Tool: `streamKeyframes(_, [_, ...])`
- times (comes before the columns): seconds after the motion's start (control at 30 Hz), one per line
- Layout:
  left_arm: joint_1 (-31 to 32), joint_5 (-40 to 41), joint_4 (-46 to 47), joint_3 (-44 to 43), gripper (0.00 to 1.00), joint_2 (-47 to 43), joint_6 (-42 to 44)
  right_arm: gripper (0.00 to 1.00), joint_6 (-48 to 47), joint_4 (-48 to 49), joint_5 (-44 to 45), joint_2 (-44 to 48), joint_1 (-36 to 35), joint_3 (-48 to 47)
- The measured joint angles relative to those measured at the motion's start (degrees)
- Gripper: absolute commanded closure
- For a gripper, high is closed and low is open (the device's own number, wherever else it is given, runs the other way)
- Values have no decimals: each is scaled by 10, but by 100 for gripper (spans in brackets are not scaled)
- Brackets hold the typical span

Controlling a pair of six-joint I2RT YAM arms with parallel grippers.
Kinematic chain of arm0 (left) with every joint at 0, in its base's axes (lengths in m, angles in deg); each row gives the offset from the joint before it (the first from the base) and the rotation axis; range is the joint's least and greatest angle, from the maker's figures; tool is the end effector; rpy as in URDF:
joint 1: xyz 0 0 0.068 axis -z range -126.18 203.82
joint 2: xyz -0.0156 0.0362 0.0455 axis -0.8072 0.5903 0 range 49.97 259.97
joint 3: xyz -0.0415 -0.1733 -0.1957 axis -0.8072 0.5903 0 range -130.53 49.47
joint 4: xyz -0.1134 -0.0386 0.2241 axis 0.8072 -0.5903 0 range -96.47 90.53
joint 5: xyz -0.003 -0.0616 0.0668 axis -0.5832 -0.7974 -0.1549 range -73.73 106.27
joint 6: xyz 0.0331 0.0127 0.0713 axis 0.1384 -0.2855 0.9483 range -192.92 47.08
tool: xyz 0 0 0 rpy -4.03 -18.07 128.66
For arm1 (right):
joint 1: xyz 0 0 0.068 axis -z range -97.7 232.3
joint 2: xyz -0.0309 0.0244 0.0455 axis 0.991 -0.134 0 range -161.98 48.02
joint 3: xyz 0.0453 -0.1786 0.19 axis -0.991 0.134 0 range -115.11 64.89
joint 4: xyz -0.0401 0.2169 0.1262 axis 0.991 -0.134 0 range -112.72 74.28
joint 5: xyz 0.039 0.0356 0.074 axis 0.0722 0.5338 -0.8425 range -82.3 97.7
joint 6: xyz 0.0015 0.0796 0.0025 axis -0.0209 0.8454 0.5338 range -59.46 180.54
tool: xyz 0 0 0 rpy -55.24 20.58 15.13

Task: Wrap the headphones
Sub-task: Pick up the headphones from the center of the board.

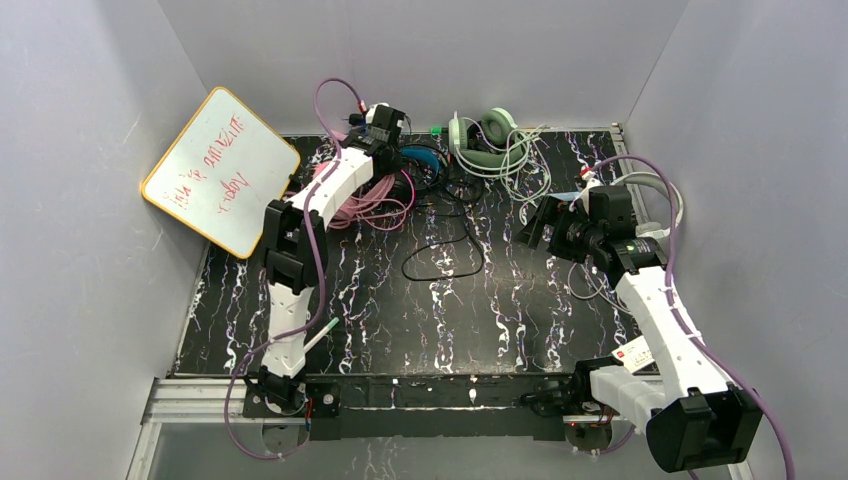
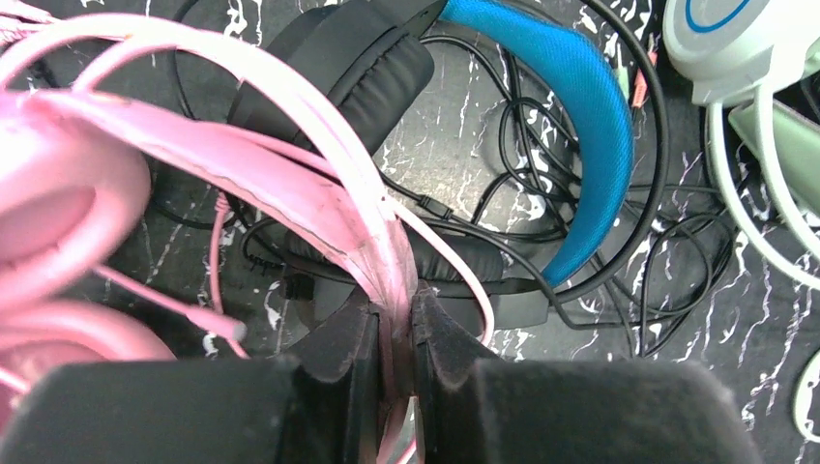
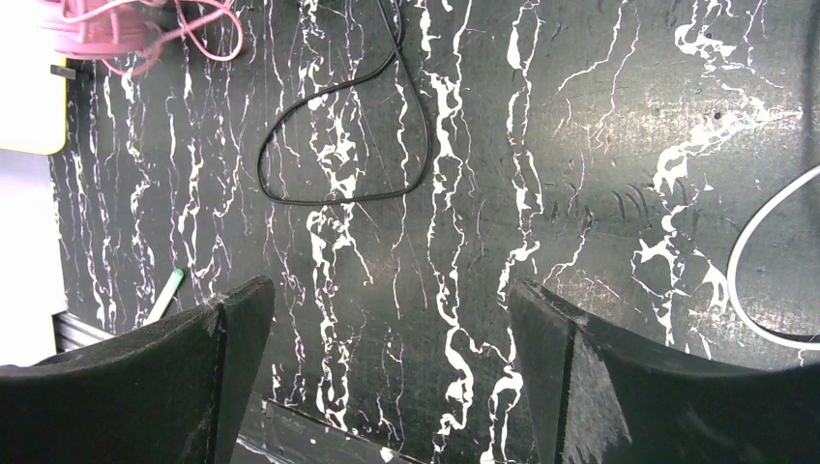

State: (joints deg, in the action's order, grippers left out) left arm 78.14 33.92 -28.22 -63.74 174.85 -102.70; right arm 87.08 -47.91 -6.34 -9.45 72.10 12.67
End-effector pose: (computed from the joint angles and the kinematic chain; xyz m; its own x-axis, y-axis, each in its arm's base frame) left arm 0.4794 -0.1938 0.2437 -0.6032 -0.2468 -0.7584 -0.1354 0.9688 -0.2076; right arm 0.2292 0.0581 0.2816 -0.6967 0.3151 -0.6445 -0.0560 0.8717 0.4867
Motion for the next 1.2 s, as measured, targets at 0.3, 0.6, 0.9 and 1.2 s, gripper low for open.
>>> streamKeyframes(0.3, [1,-9,-31,98,97,-162,27,1,2,4,-16,-14,0,-1])
streamKeyframes(0.6, [-2,-136,-18,204,96,-485,35,1,2,33,-144,-51,-13,-12])
streamKeyframes(0.9, [4,-423,296,437,92,-657,-187,1,17,139,-206,-30,-158,-12])
streamKeyframes(1.2, [3,-404,377,526,93,-703,-321,1,47,238,-198,32,-213,20])
